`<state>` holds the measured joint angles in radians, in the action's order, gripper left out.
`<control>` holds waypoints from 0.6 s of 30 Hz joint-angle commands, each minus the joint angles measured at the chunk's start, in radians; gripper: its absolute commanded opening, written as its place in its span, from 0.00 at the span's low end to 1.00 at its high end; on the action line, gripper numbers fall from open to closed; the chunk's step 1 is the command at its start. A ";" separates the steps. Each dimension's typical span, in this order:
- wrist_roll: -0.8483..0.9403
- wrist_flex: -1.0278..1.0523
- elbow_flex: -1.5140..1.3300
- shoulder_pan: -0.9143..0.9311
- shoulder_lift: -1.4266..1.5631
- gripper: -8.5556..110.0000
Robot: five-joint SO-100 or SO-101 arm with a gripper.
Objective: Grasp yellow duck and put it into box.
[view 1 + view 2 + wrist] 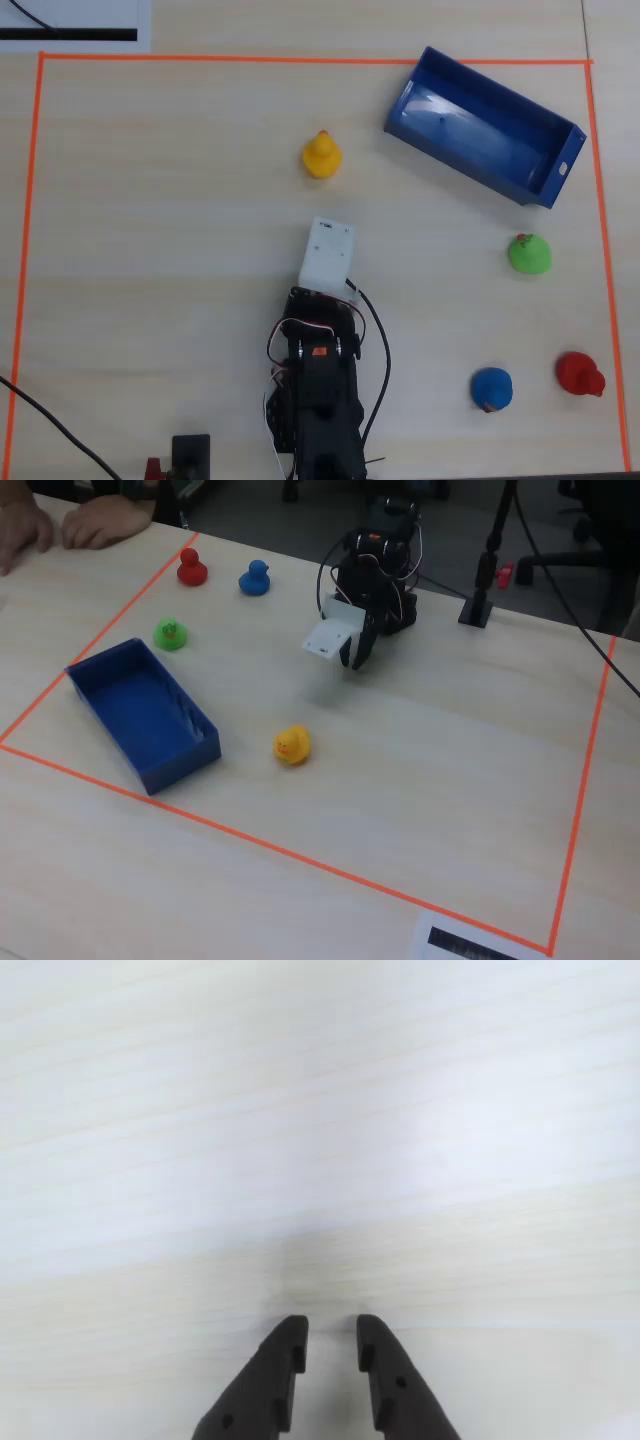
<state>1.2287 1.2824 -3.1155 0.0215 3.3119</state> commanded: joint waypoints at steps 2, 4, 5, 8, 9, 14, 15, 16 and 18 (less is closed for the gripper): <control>0.000 0.023 0.005 0.006 0.000 0.11; 0.000 0.023 0.005 0.006 0.000 0.11; 0.000 0.023 0.005 0.006 0.000 0.11; 0.000 0.023 0.005 0.006 0.000 0.11; 0.000 0.023 0.005 0.008 0.000 0.11; 0.000 0.023 0.005 0.008 0.000 0.07; 0.002 0.023 0.005 0.008 0.000 0.07; 0.002 0.023 0.005 0.008 0.000 0.07; 0.015 0.018 0.005 0.008 0.000 0.07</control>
<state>1.2287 1.2824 -3.1155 0.0215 3.3119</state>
